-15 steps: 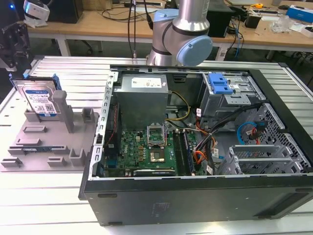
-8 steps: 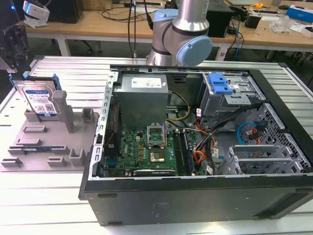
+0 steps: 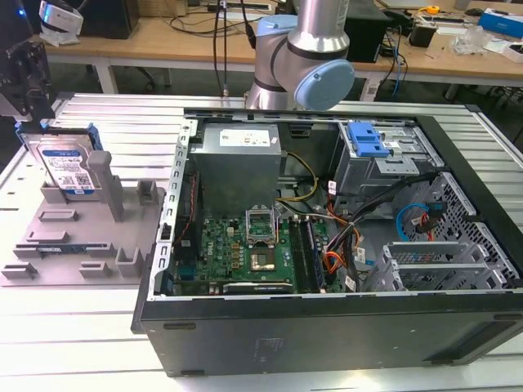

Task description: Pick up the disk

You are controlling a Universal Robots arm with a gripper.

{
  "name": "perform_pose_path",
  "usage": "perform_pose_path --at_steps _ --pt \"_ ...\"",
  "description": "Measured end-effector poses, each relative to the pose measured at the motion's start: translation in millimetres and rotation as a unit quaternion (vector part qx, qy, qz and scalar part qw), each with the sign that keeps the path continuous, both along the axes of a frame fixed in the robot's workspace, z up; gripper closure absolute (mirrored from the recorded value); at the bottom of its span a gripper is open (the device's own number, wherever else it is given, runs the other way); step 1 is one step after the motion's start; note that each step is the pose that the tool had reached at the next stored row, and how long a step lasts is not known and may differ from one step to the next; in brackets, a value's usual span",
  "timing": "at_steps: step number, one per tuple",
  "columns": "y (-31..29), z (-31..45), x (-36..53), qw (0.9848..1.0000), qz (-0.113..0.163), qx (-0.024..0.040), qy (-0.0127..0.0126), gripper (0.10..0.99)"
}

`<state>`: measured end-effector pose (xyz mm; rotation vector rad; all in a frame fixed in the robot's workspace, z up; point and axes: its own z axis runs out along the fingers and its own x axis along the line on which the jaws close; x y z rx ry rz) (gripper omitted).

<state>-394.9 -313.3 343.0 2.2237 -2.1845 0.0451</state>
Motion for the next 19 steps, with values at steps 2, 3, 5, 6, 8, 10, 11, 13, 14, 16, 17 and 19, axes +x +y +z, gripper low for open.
perform_pose_path --at_steps 2,3,5,6,8,10,11,13,14,16,17,19 --pt "1.3 -0.4 -1.1 1.0 -0.003 0.0007 -0.0033 0.604" --pt "3.4 -1.0 -3.7 1.0 -0.004 0.0007 -0.004 0.604" --pt "6.6 -1.6 -8.1 1.0 -0.005 0.0007 -0.0043 0.604" --pt "7.6 -1.8 -10.4 1.0 -0.005 0.0007 -0.0044 0.604" --pt "8.4 -3.9 -14.3 1.0 -0.005 0.0001 -0.0046 0.604" --pt "8.5 -8.7 -14.4 1.0 -0.005 0.0 -0.0045 0.604" --pt "8.5 -10.3 -14.4 1.0 -0.005 -0.0001 -0.0045 0.604" --pt "8.5 -14.0 -14.5 1.0 -0.005 -0.0001 -0.0045 0.604" --pt "8.5 -14.9 -14.5 1.0 -0.005 -0.0002 -0.0045 0.604" --pt "8.5 -16.6 -14.6 1.0 -0.005 -0.0004 -0.0045 0.604" --pt "8.5 -17.5 -14.6 1.0 -0.005 -0.0005 -0.0045 0.604" --pt "8.5 -19.4 -14.7 1.0 -0.005 -0.0007 -0.0045 0.604"
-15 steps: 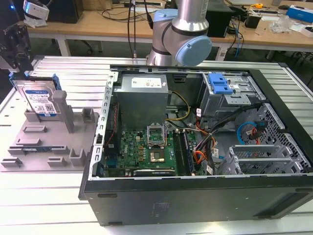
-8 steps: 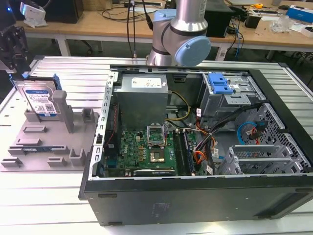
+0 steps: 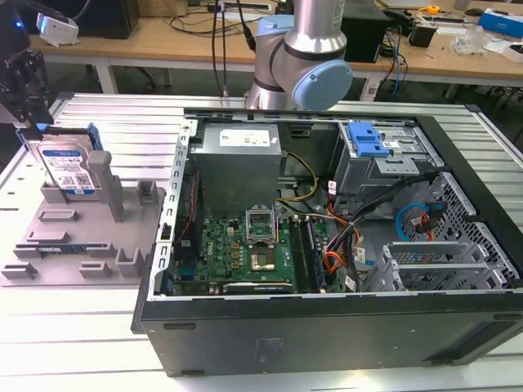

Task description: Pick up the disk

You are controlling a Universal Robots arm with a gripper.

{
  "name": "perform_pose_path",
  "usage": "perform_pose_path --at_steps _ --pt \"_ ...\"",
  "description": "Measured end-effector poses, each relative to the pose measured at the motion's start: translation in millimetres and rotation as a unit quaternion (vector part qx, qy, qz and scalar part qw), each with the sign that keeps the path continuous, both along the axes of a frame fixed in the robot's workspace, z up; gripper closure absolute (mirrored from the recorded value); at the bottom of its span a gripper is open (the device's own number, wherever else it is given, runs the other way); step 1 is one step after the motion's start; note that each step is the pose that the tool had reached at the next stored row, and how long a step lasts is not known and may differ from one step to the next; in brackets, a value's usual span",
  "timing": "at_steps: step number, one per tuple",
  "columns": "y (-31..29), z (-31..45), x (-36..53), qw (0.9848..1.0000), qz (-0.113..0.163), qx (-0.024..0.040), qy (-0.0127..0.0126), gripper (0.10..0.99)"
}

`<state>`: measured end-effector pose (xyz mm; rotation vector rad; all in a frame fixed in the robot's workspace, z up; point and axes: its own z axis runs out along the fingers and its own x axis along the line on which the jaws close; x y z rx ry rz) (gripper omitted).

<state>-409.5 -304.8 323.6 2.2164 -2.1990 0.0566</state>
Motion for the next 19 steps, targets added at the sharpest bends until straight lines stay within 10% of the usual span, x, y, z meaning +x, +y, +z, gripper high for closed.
perform_pose_path --at_steps 19 --pt "0.0 -18.2 0.0 1.0 0.0 -0.0016 0.0 0.604"
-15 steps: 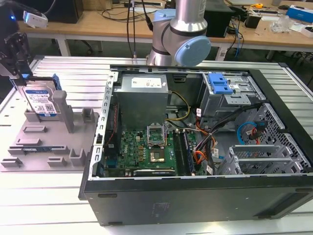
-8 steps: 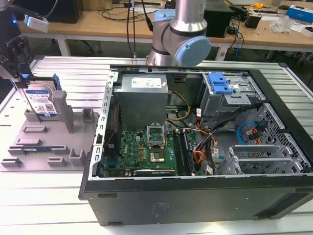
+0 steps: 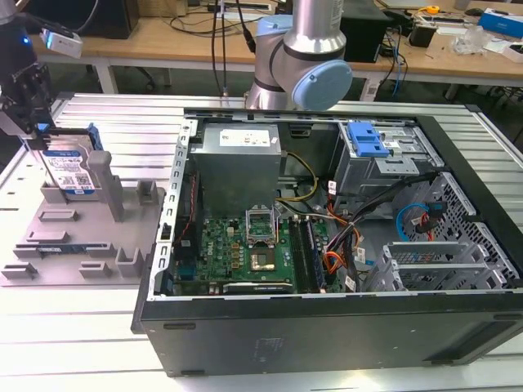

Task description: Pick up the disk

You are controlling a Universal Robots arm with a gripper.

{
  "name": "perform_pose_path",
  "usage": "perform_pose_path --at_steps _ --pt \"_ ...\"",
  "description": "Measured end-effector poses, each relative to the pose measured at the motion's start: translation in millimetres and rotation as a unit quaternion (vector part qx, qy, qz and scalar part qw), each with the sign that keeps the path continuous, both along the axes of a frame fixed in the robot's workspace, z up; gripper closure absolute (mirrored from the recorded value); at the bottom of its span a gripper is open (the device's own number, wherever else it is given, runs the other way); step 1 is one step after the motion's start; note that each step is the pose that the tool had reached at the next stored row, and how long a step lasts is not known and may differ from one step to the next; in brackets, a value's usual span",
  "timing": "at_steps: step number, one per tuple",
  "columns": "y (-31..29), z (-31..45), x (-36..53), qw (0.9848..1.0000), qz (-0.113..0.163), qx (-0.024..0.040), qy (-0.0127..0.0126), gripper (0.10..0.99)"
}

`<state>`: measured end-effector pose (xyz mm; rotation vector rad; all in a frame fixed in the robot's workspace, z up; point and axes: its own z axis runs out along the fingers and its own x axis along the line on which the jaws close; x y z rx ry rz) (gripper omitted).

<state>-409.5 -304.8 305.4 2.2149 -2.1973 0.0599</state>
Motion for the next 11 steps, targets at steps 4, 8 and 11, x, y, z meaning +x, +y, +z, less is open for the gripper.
perform_pose_path --at_steps 4,8,11 --pt "0.0 -3.3 0.0 1.0 0.0 0.0 0.0 0.604" --pt "0.0 -5.5 0.0 1.0 0.0 -0.0001 0.0 0.604" --pt "0.0 -7.0 0.0 1.0 0.0 -0.0001 0.0 0.604"
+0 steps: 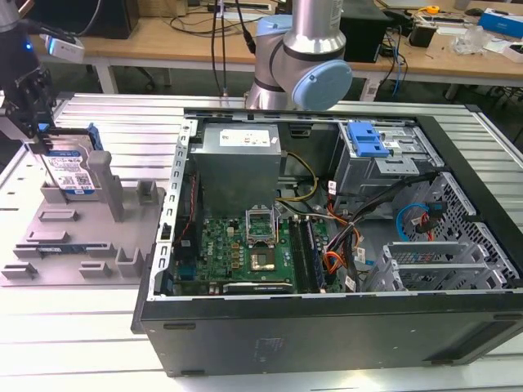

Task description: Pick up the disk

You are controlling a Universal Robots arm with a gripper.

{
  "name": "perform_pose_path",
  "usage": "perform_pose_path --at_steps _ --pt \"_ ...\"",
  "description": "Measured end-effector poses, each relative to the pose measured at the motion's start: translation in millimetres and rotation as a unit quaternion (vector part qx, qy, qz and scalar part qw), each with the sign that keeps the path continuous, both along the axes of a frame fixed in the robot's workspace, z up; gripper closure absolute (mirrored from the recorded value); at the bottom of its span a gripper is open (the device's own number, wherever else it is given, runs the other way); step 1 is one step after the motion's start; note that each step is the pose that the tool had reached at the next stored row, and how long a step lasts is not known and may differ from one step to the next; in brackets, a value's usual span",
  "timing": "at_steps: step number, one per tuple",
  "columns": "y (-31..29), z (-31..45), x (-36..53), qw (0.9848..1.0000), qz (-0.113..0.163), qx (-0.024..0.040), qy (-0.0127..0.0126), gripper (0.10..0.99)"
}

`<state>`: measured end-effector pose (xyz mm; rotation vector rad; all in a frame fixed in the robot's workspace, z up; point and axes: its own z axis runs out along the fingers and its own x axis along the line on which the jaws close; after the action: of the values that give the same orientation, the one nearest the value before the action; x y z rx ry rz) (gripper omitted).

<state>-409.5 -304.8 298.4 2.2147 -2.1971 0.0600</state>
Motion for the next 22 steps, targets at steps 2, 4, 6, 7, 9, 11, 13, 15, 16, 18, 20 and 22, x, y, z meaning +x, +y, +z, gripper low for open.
perform_pose_path --at_steps 2,4,6,7,9,11,13,15,16,18,20,22 --pt "0.0 -0.3 0.0 1.0 0.0 0.0 0.0 0.604" --pt "0.0 -0.4 0.0 1.0 0.0 0.0 0.0 0.604" --pt "0.0 -0.6 0.0 1.0 0.0 0.0 0.0 0.604" --pt "0.0 -0.7 0.0 1.0 0.0 0.0 0.0 0.604" --pt "0.0 -0.7 0.0 1.0 0.0 0.0 0.0 0.604" --pt "0.0 -0.7 0.0 1.0 0.0 -0.0001 0.0 0.62" --pt "0.0 -0.9 0.0 1.0 0.0 0.0 -0.0001 0.722" --pt "-0.5 -0.8 0.0 1.0 0.0 0.0001 -0.0001 0.722" --pt "-1.2 -0.8 0.0 1.0 0.0 0.0 0.0 0.722" --pt "-1.9 -0.8 0.0 1.0 0.0 0.0 0.0 0.722" --pt "-2.2 -0.8 0.0 1.0 0.0 0.0 0.0 0.722" --pt "-2.2 -0.8 0.0 1.0 0.0 0.0 0.0 0.722"
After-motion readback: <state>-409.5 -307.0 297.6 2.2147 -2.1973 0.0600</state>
